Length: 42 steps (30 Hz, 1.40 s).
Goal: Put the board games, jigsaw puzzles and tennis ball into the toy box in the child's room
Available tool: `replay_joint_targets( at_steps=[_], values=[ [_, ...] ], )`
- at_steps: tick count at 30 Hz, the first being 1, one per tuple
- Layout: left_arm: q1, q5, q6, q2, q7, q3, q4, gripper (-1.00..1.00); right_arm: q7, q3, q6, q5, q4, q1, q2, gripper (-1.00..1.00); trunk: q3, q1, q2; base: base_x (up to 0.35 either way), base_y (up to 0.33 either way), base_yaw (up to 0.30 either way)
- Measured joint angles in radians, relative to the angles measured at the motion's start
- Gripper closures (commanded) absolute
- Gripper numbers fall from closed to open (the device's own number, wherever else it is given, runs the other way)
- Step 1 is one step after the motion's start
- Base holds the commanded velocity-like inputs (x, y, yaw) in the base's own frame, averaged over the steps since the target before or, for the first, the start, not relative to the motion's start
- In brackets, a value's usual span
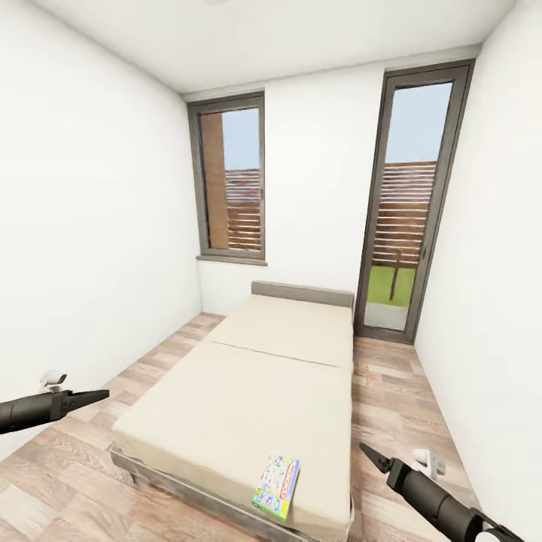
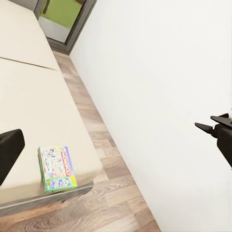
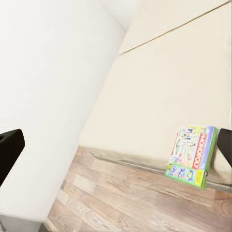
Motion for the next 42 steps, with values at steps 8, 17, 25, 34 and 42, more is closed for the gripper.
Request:
replay_joint_targets(
  at_steps=[8, 17, 25, 34, 42],
  values=[
    [0.0, 0.0, 0.0, 0.0, 0.0, 0.0, 0.0, -1.0, 0.0, 0.0, 0.0, 0.0, 0.0, 0.0, 0.0, -1.0, 0.0, 0.0, 0.0, 0.0, 0.001, -0.276],
    [0.0, -0.001, 0.002, 0.0, 0.0, 0.0, 0.0, -1.0, 0.0, 0.0, 0.0, 0.0, 0.0, 0.0, 0.0, -1.0, 0.0, 0.0, 0.0, 0.0, 0.0, -0.277],
    [0.0, -0.002, 0.003, 0.0, 0.0, 0.0, 0.0, -1.0, -0.001, 0.0, 0.0, 0.0, 0.0, 0.0, 0.0, -1.0, 0.0, 0.0, 0.0, 0.0, 0.0, -0.277],
    [0.0, -0.001, 0.003, -0.001, 0.0, 0.0, 0.0, -1.0, -0.005, 0.001, -0.004, 0.002, -0.001, 0.0, 0.0, -1.0, -0.007, 0.008, -0.014, 0.0, 0.0, -0.142],
    [0.0, -0.001, 0.003, -0.001, 0.0, 0.0, 0.0, -1.0, -0.008, 0.003, -0.005, 0.003, -0.001, 0.0, 0.0, -1.0, -0.032, 0.038, -0.07, 0.0, 0.0, -0.011]
  ],
)
